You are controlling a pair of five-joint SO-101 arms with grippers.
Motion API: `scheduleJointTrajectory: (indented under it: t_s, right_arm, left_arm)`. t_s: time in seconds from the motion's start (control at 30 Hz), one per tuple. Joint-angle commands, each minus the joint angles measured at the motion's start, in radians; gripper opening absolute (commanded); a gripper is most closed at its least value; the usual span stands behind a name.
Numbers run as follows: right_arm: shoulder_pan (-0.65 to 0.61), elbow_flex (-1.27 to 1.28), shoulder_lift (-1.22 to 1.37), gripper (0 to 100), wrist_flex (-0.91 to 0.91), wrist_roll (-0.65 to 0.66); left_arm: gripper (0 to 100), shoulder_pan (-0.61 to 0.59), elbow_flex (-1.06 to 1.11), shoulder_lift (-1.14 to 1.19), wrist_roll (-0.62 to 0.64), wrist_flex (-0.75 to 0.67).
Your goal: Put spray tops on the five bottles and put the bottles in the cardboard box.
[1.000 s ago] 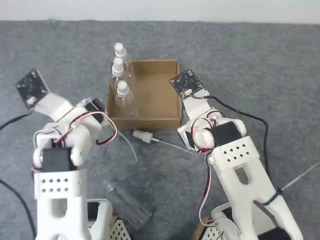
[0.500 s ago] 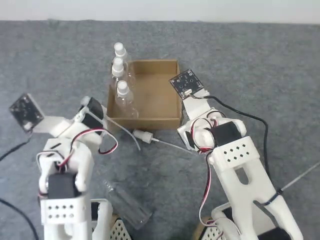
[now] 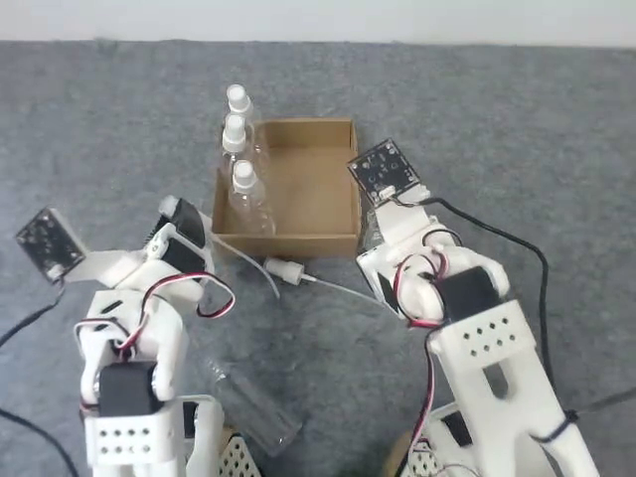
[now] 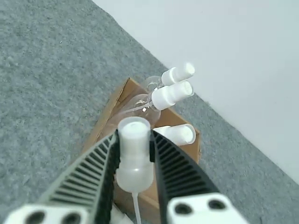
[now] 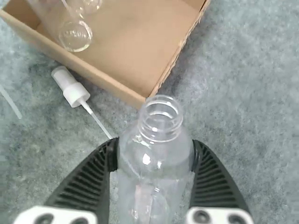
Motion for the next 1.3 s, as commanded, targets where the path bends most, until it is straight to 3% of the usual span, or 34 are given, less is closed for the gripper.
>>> scheduleJointTrajectory:
  t_s: [0.0, 0.83, 1.1, 1.27]
  right_arm:
    - [0.001, 0.011, -0.064, 9.0, -0.007, -0.011]
    - [-0.131, 0.152, -0.228, 9.0, -0.074, -0.005]
    - [-0.176, 0.219, -0.228, 9.0, -0.157, -0.003]
    - [-0.202, 0.221, -0.228, 9.0, -0.156, -0.003]
  left_arm:
    - [1, -0.006, -0.012, -0.04, 0.037, -0.029]
    - [1, -0.008, 0.09, -0.419, 0.092, -0.032]
    - [1, -0.129, 0.094, -0.411, 0.158, -0.037]
    - [1, -0.137, 0.096, -0.411, 0.163, -0.06]
